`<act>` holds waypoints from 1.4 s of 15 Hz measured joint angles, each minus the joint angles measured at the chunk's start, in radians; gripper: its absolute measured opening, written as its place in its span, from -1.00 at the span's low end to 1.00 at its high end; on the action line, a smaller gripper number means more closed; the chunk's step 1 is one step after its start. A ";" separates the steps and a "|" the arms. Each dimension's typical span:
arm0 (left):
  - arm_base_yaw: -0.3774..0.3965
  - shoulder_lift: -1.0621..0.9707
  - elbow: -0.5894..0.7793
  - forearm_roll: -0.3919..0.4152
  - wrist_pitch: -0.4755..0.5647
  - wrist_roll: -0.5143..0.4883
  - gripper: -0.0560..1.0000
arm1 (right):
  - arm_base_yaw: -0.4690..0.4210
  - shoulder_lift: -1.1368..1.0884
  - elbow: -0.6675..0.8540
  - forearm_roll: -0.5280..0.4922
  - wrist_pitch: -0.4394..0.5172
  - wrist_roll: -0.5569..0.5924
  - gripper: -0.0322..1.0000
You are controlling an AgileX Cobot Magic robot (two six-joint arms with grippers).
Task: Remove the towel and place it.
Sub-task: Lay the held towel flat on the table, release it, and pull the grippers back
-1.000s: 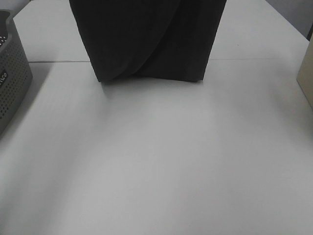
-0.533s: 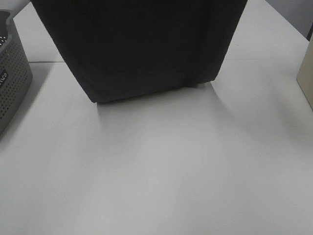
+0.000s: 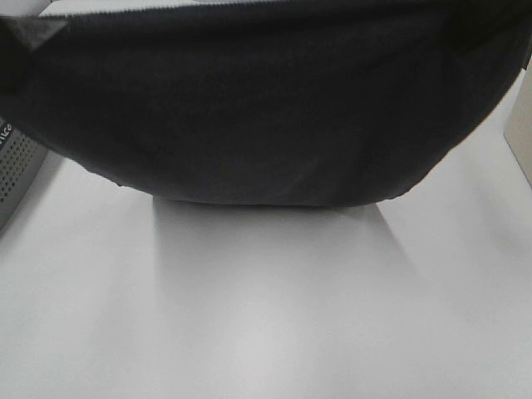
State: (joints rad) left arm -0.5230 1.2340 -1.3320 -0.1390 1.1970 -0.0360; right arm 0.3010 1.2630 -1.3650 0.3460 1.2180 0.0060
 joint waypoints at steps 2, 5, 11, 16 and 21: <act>-0.056 -0.017 0.092 -0.028 0.000 -0.010 -0.89 | 0.000 -0.045 0.100 -0.010 -0.001 0.007 -0.90; -0.127 -0.017 0.197 -0.043 -0.001 -0.046 -0.89 | 0.000 -0.093 0.231 -0.009 -0.003 0.008 -0.90; -0.146 0.029 0.390 -0.131 -0.012 -0.025 -0.89 | 0.000 -0.102 0.529 0.075 -0.004 -0.021 -0.90; -0.247 0.241 0.414 -0.147 -0.007 0.036 -0.89 | -0.001 -0.016 0.695 0.074 -0.006 -0.125 -0.90; -0.262 0.390 0.414 -0.154 0.001 0.087 -0.89 | -0.001 0.137 0.756 0.124 -0.020 -0.215 -0.90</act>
State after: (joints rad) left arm -0.7850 1.6240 -0.9180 -0.2930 1.1980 0.0510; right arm 0.3000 1.4000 -0.6090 0.4700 1.1980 -0.2090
